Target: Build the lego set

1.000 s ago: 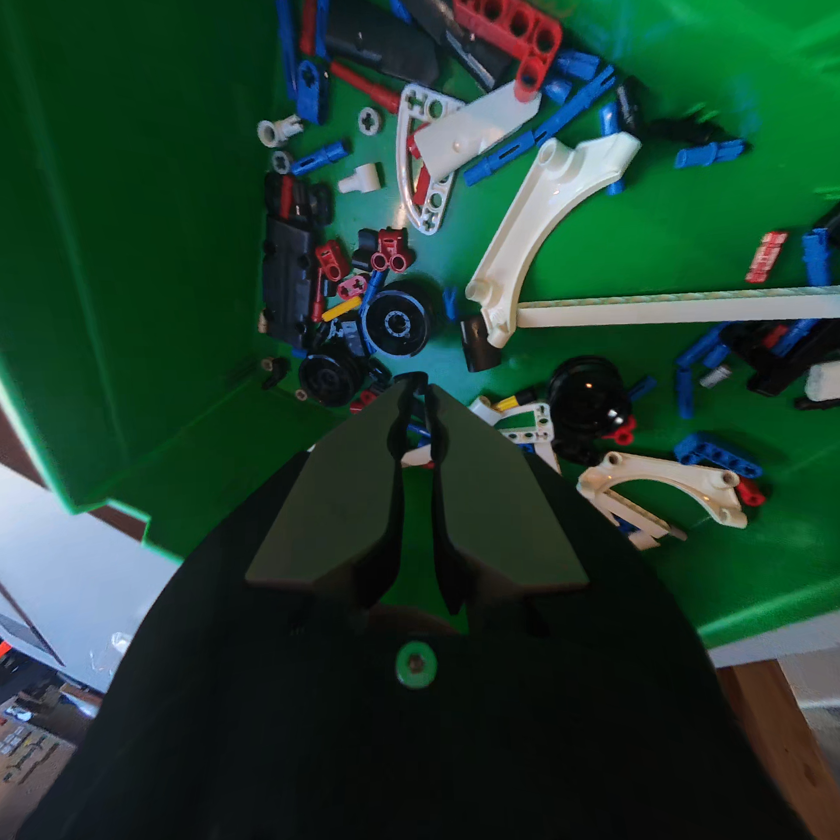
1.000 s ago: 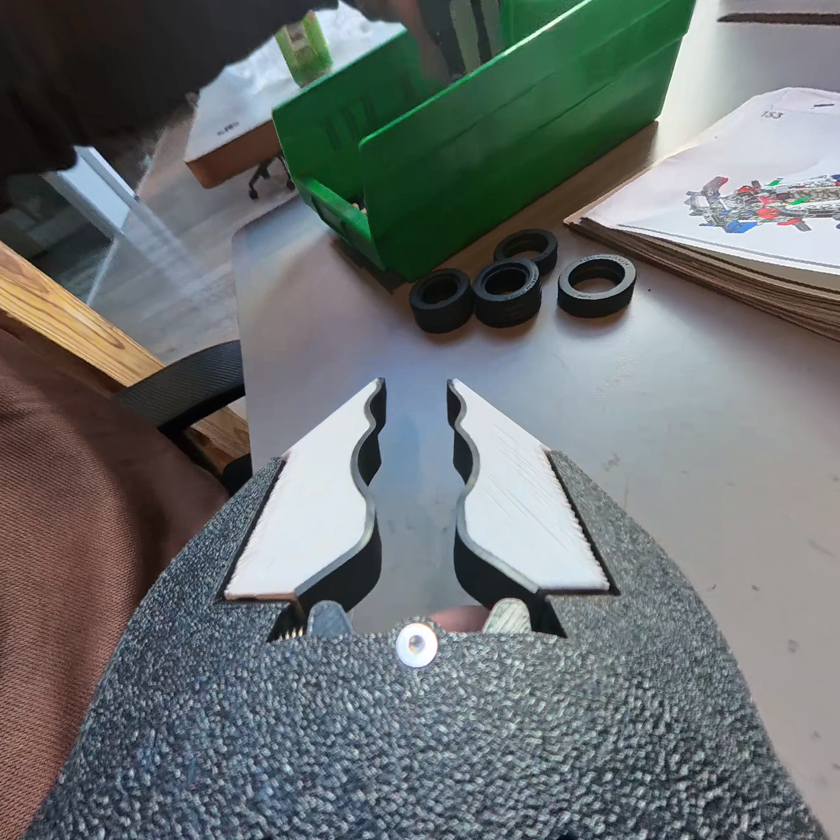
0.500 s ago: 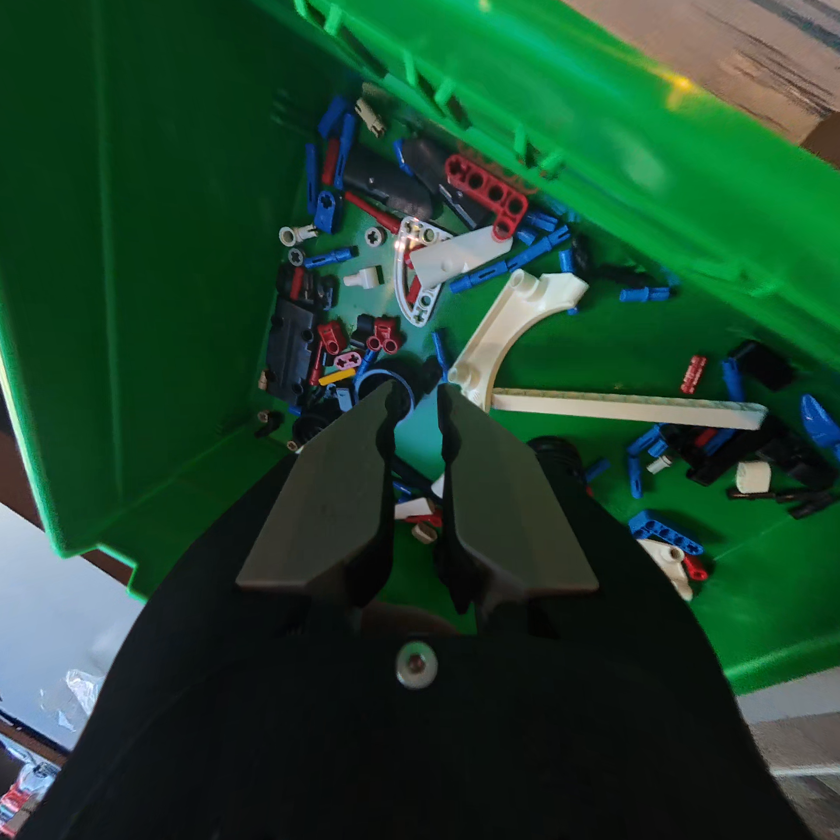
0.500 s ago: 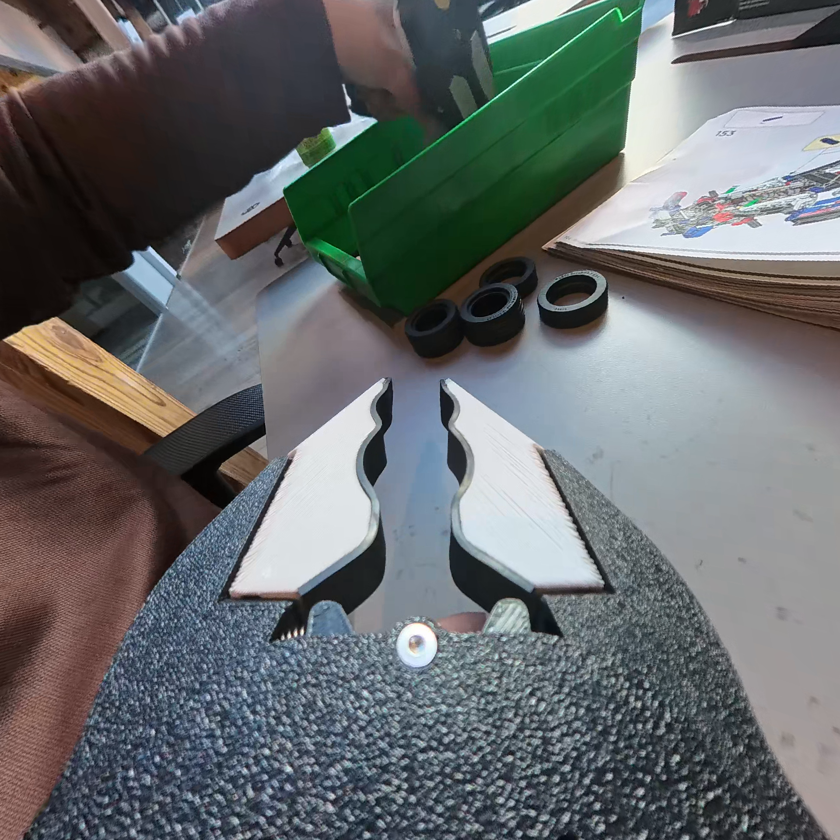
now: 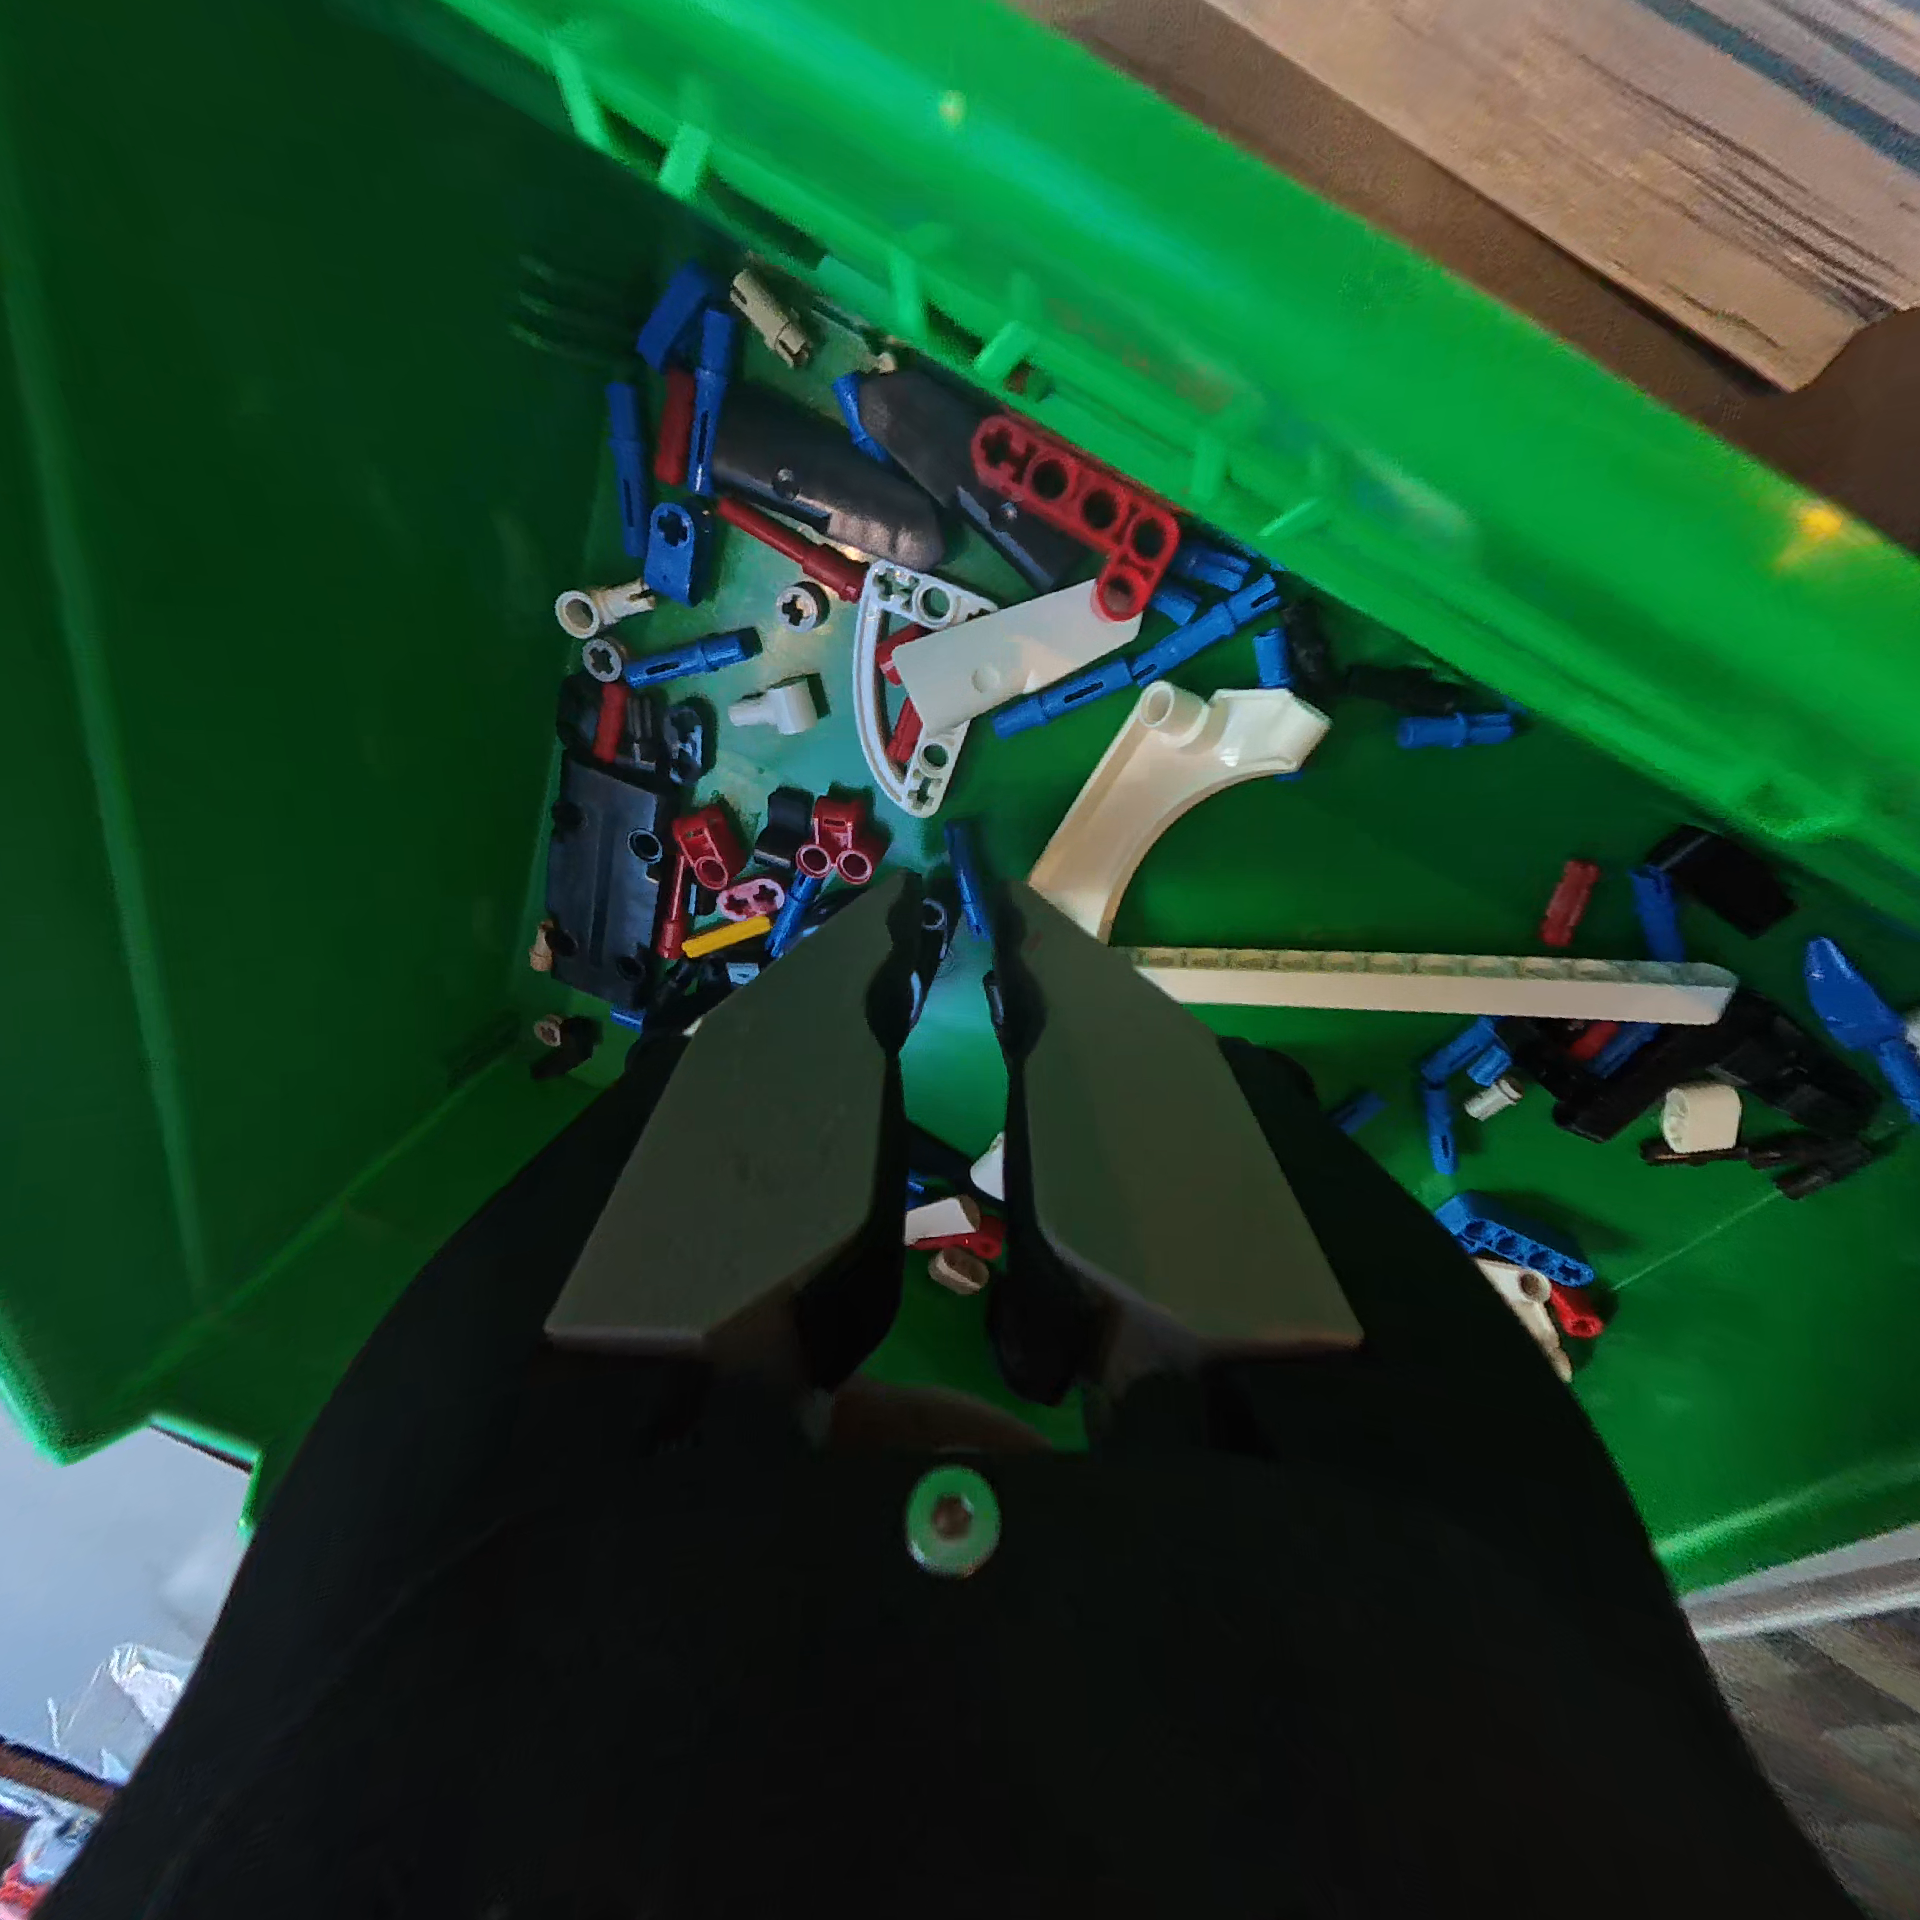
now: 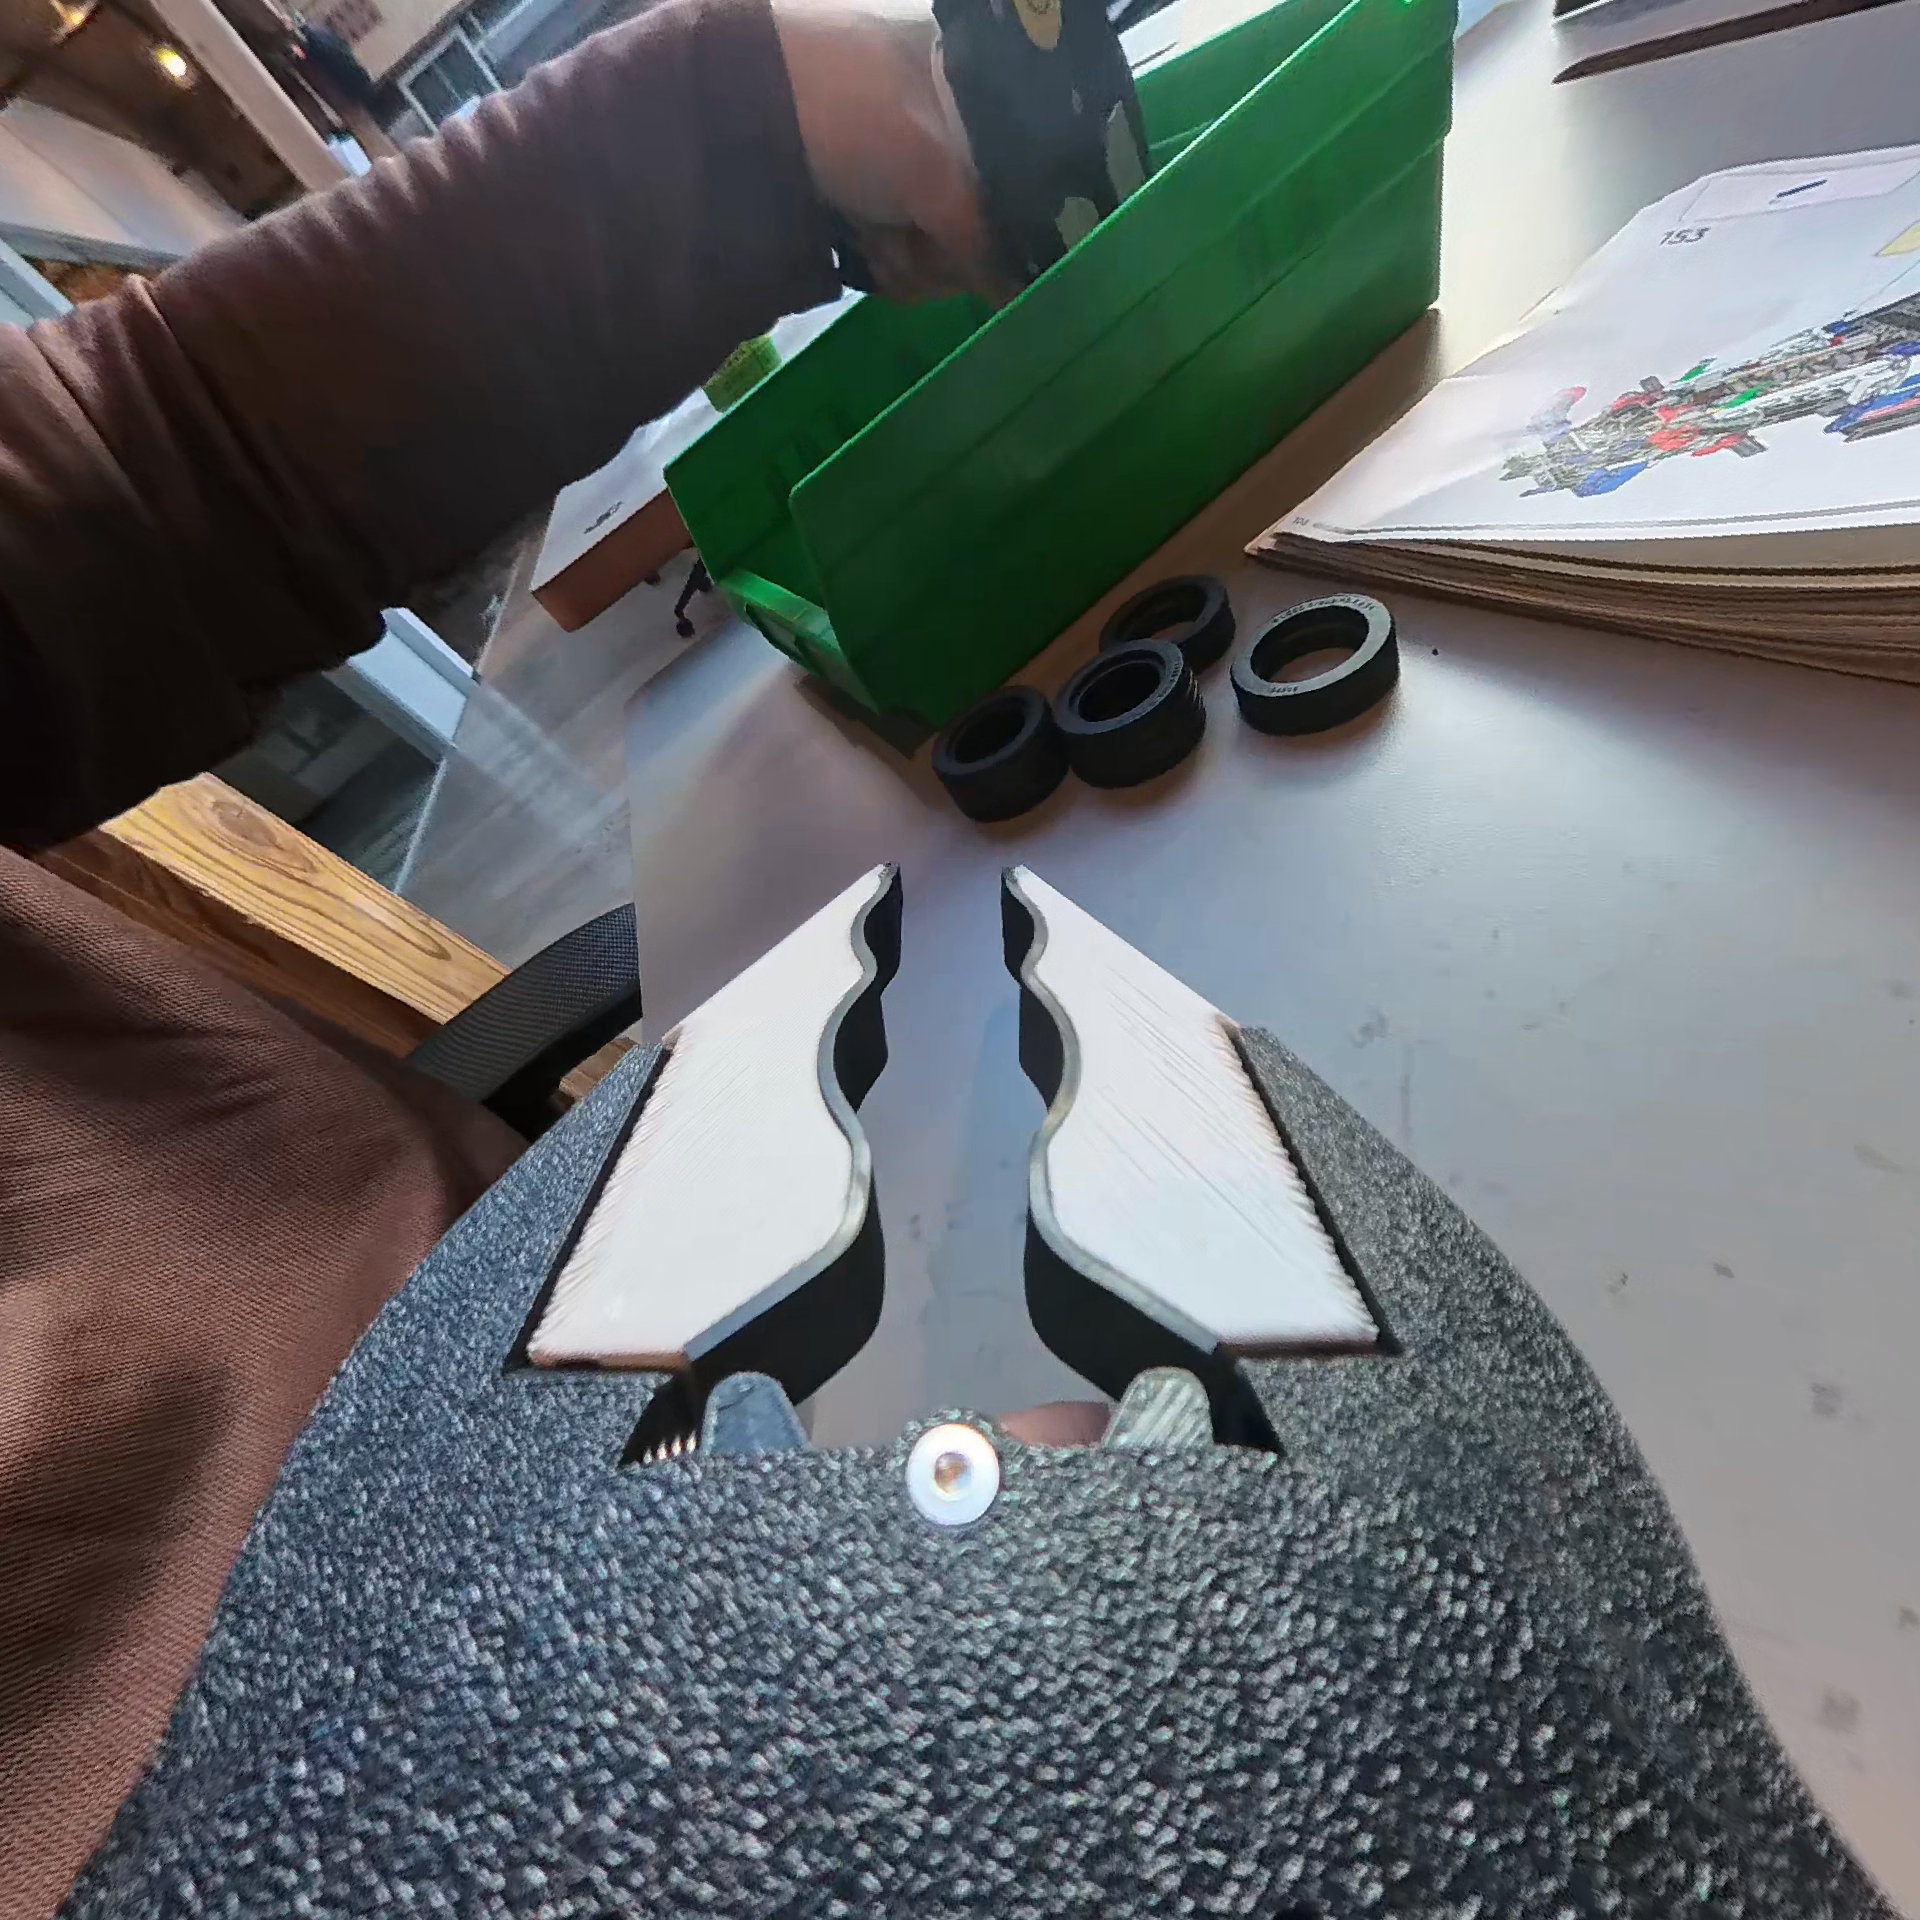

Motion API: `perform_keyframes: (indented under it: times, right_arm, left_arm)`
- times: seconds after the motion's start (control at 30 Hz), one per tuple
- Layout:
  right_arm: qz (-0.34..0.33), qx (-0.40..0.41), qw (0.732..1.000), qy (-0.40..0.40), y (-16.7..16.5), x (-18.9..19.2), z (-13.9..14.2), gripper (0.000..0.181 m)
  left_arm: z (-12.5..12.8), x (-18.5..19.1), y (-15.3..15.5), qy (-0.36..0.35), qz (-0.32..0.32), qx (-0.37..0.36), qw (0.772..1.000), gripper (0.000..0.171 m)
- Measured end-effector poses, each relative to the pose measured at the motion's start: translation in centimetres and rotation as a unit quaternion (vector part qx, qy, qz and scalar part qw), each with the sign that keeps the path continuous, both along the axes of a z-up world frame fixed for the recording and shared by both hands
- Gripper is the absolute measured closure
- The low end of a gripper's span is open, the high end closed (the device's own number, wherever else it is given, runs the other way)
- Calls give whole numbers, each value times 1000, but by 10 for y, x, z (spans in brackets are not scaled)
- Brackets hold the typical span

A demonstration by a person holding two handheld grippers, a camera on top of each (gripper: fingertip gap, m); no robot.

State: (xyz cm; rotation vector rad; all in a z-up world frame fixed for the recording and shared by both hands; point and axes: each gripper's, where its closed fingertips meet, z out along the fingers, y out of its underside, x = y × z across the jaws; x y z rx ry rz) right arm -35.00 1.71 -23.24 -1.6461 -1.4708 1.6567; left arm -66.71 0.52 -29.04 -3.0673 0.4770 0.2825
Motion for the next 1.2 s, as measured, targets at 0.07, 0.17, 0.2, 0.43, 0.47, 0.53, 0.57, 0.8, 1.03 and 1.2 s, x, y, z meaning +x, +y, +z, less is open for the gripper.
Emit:
perform_keyframes:
  times: [0.07, 0.17, 0.2, 0.43, 0.47, 0.53, 0.57, 0.8, 1.03, 1.2]
  right_arm:
    - [-1, -4, 1000, 2, 1, 0, 1, 162]
    - [-1, -5, 1000, 4, 1, 0, 1, 163]
    - [0, -4, 1000, 4, 1, 0, 1, 163]
    - [1, -4, 1000, 3, 0, 0, 1, 163]
    - [2, -4, 1000, 3, 0, 0, 1, 163]
    - [2, -2, 1000, 4, 0, 0, 1, 163]
    - [2, 0, 1000, 4, -1, 1, 1, 163]
    - [13, 20, 1000, 12, -7, 2, 3, 163]
    - [110, 42, 985, 126, -42, 24, 33, 157]
    - [158, 73, 976, 128, -64, 32, 30, 157]
  left_arm:
    - [-3, 1, 1, -1, -2, -5, 1000, 164]
    - [-6, 2, 3, -2, -3, -8, 1000, 169]
    - [-6, 1, 3, 0, -2, -9, 1000, 169]
    - [-3, -1, 2, 7, 1, -10, 1000, 170]
    - [2, 0, 2, 12, 0, -5, 1000, 169]
    - [20, 5, 10, 16, -6, 23, 1000, 170]
    - [33, 10, 16, 16, -9, 43, 999, 169]
    - [127, 133, 70, 30, -169, 177, 969, 169]
    - [76, 270, 97, -61, -290, 117, 948, 170]
    - [17, 313, 104, -106, -278, 48, 953, 168]
